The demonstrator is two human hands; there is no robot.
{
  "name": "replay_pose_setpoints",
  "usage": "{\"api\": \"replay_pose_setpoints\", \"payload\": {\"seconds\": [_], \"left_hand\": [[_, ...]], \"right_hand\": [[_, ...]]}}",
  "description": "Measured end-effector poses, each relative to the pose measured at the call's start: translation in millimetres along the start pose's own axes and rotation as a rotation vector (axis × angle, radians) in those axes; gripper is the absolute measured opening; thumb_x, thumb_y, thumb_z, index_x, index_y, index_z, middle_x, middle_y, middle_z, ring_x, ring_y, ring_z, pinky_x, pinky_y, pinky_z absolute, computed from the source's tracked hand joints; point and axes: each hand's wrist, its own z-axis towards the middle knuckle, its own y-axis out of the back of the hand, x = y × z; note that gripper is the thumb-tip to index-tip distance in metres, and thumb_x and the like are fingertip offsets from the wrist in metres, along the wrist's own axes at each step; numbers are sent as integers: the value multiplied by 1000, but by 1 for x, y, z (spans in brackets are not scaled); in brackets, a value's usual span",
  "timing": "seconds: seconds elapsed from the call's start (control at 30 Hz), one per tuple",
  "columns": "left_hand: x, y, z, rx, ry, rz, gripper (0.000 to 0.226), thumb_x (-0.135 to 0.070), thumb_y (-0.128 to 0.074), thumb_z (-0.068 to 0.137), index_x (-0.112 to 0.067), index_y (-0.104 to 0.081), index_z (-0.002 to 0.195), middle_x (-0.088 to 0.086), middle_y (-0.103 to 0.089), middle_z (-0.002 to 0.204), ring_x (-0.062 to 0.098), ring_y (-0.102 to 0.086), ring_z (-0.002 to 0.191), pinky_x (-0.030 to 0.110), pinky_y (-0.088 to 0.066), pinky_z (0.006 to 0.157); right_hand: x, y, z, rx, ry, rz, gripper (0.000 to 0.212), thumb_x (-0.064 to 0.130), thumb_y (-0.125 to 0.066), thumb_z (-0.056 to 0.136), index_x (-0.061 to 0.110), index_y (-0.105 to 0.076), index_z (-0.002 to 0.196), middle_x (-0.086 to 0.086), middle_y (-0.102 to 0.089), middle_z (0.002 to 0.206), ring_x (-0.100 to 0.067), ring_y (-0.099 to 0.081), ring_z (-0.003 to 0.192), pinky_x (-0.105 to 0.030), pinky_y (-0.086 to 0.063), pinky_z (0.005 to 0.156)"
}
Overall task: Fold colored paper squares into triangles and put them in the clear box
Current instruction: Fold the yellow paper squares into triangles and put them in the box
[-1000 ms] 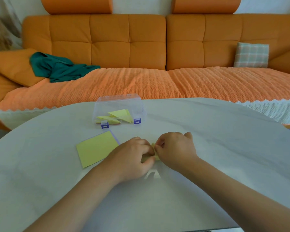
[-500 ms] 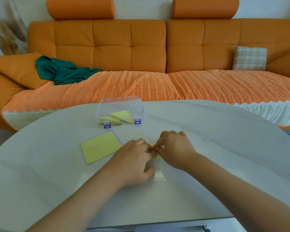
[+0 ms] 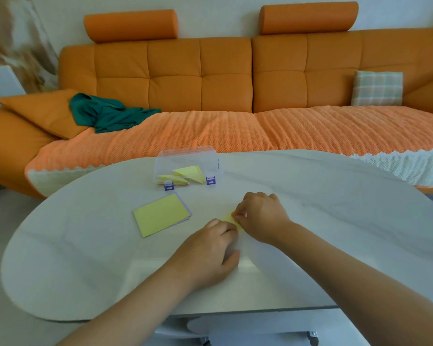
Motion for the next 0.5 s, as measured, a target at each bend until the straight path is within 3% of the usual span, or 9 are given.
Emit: {"api": "replay_pose_setpoints", "payload": {"seconds": [0.27,0.37,0.43,0.5], "left_hand": [[0,-3,-4,-6,-6,-43,55,-53,-41,93,-23,-46,138,-11,-46,133,10,-38,124,28,-38,104],[1,-4,-5,-7,-14,-39,53,-53,-41,93,-25,-48,138,-12,-46,133,9,-36,125,27,-37,104],[0,-4,-5,-7,-18,-37,52,-51,-42,94,-25,-48,139,-10,-46,134,10,-36,126,28,-37,105],[-1,-3,-4,-11,-19,-45,51,-49,-45,95,-24,-49,140,-9,-46,132,11,-37,125,29,-39,104]], "right_hand": [[-3,-1,-32,-101,300,-248,34,26,-40,98,32,-71,110,6,-61,128,-23,-52,107,-37,-37,87],[-4,0,-46,-86,336,-278,38,24,-34,96,29,-69,109,8,-65,118,-22,-53,110,-36,-34,90],[-6,-1,-54,-79,326,-279,40,25,-31,94,27,-68,109,9,-66,113,-21,-53,117,-37,-31,97],[-8,-3,-59,-65,300,-239,39,27,-35,95,26,-67,117,9,-65,124,-20,-50,126,-39,-26,107]]}}
